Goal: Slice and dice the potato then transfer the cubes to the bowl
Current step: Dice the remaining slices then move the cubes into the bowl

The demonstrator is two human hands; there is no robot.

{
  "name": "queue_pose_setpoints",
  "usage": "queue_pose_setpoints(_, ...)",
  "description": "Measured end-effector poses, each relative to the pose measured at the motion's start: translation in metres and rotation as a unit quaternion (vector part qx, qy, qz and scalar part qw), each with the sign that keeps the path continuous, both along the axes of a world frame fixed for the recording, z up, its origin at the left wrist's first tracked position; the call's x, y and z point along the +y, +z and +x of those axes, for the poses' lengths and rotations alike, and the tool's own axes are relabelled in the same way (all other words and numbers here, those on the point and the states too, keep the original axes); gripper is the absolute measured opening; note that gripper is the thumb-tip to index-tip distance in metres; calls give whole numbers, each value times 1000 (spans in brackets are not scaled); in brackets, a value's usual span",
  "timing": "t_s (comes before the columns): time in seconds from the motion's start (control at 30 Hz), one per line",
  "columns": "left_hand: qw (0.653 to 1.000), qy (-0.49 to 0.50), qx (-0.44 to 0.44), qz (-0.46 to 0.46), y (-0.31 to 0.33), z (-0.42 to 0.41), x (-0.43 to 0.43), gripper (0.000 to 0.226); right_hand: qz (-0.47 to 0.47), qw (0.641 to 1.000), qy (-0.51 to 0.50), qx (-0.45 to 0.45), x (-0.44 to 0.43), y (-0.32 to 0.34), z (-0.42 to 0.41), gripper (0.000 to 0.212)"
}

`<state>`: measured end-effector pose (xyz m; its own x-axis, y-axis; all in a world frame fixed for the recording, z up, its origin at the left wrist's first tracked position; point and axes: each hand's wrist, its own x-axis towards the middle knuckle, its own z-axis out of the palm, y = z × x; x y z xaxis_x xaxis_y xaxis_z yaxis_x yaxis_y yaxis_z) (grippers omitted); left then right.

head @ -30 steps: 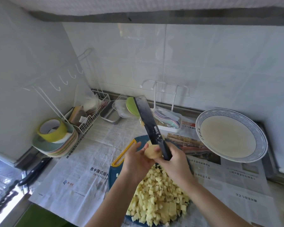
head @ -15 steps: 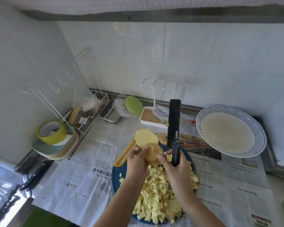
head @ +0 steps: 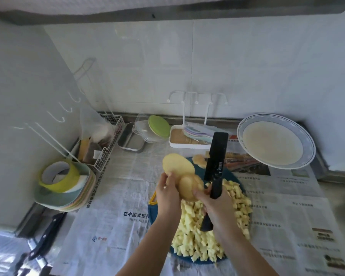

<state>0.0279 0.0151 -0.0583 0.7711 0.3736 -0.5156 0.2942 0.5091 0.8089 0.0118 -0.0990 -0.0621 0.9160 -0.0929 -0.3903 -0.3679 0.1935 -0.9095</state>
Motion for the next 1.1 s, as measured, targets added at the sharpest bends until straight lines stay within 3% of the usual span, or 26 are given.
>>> queue_pose_setpoints(0.13, 999, -10, 42, 29, -8, -7, 22, 15, -14, 999, -29, -10, 10, 0, -7, 30)
queue_pose_setpoints(0.27, 992, -94, 74, 26, -17, -19, 36, 24, 0, 999, -53, -13, 23, -1, -10, 29)
queue_pose_setpoints(0.4, 991, -116, 57, -42, -14, -34, 43, 22, 12, 996, -91, -9, 39, -10, -19, 30)
queue_pose_setpoints(0.5, 985, -170, 11, -4, -14, -44, 49, 21, -26, 994, -101, -20, 52, -14, -30, 38)
queue_pose_setpoints(0.57, 984, -176, 4, 36, -15, -46, 59, 18, -72, 994, -68, -46, 57, -10, -37, 31)
queue_pose_setpoints(0.67, 993, -115, 24, 20, -14, -41, 83, 35, -52, 997, -7, -56, 53, -6, -50, 35)
queue_pose_setpoints(0.77, 997, -67, 22, -10, -13, -39, 115, 38, -47, 993, 107, -23, 45, -12, -72, 50)
queue_pose_setpoints(0.87, 999, -32, 24, -35, -18, -40, 138, 41, -65, 976, 205, 30, 43, -33, -101, 50)
queue_pose_setpoints(1.1, 996, -67, 50, -32, -38, -56, 140, 39, -193, 951, 238, 45, 48, -65, -134, 49)
